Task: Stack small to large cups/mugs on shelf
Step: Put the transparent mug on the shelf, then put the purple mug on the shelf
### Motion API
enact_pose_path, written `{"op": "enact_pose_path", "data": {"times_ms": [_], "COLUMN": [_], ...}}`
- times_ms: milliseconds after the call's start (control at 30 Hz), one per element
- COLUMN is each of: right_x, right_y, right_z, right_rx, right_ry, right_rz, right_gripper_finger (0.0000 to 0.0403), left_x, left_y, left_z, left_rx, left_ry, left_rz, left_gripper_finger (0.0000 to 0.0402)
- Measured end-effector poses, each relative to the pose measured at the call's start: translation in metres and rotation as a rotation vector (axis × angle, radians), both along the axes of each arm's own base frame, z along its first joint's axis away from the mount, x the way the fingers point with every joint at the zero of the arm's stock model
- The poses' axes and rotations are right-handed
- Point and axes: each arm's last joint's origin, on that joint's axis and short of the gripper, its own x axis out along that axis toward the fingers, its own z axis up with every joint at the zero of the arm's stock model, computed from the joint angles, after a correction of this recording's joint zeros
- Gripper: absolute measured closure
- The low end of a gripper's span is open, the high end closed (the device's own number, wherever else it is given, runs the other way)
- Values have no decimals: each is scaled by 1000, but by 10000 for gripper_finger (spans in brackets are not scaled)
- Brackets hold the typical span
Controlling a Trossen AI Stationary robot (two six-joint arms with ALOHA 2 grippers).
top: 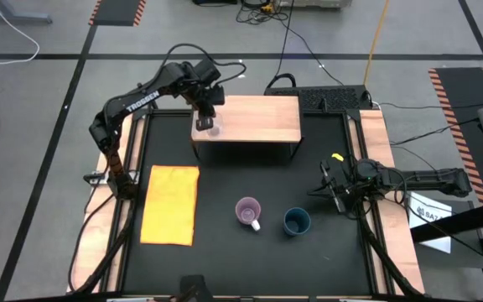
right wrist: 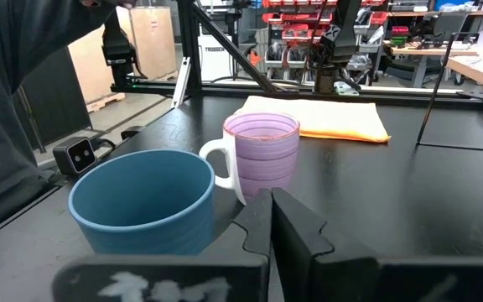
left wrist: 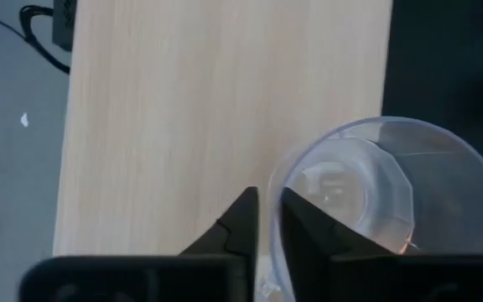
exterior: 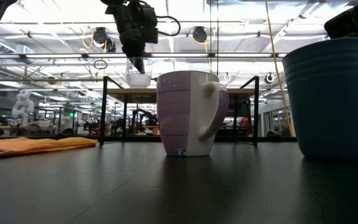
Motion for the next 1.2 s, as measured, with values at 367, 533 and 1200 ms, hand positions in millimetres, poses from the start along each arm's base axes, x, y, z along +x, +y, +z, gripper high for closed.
{"op": "enact_pose_path", "data": {"times_ms": [367,533,1200], "right_x": [0,0,0], "right_y": [0,0,0], "right_z": [0,0,0], "right_rx": [0,0,17], "right_ry": [0,0,5], "right_rz": [0,0,-2], "right_gripper_finger": [403,403,403], "left_x": [-4,-2,-2], "left_y": [5,3,3], "left_z": [0,1,1], "left_rx": [26,33,49], "left_ry": [19,17,25], "left_rz": [30,14,20], "left_gripper_finger": [190,150,137]}}
